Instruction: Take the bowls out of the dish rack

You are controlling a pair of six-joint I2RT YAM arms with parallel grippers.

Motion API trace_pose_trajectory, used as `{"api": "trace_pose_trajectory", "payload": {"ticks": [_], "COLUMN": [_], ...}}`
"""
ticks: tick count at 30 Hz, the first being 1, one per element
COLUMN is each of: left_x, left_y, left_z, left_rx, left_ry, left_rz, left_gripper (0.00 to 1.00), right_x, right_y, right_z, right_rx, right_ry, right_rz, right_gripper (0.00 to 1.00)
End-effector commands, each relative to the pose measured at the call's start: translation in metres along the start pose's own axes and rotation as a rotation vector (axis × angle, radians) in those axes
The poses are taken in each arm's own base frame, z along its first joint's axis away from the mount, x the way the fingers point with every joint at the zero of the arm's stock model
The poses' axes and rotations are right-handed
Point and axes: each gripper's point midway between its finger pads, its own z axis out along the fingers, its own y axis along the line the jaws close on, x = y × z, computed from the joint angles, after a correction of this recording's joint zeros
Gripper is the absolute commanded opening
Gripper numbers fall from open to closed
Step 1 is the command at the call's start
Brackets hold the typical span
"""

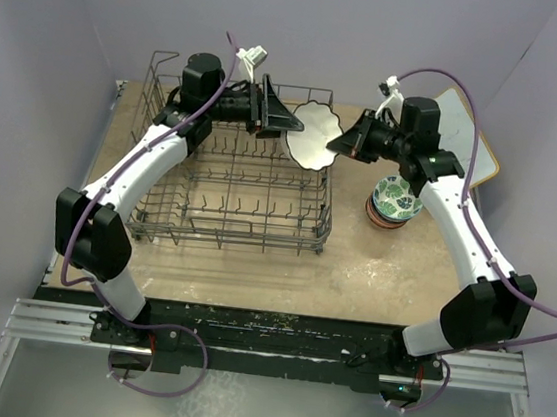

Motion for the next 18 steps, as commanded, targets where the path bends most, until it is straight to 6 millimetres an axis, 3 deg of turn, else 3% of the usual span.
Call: {"api": "trace_pose_trajectory", "payload": {"ticks": [1,4,7,13,18], "left_x": [-0.008,-0.017,-0.031,-0.039,-0.033], "left_y": [-0.04,-0.019,-0.006,0.018,0.031], "left_z": [-0.015,-0.018,-0.028,-0.042,-0.041], "left_rx": [0.069,-0.051,-0.16,-0.291,-0.31], "left_ry": [-0.018,-0.076,-0.152,-0.175,-0.142], "left_rz": [0.099,0.087,0.11,0.122,0.115], "left_gripper": [0.71,0.85,1.0,0.99,0.99], "right_x": [-0.017,-0.021,-0.028,-0.041,-0.024], "right_y": [0.003,-0.002,-0.021,-0.071,-0.092], "right_z": [-0.013,-0.02,-0.037,-0.097,-0.135], "right_rx": [0.018,0.049,0.088,0.24,0.332], "right_ry": [-0.057,-0.074,-0.096,-0.224,-0.293], "right_rz": [-0.07,-0.036,0.06,0.196,0.266], "right_gripper": [0.0,0.0,0.0,0.0,0.0]}}
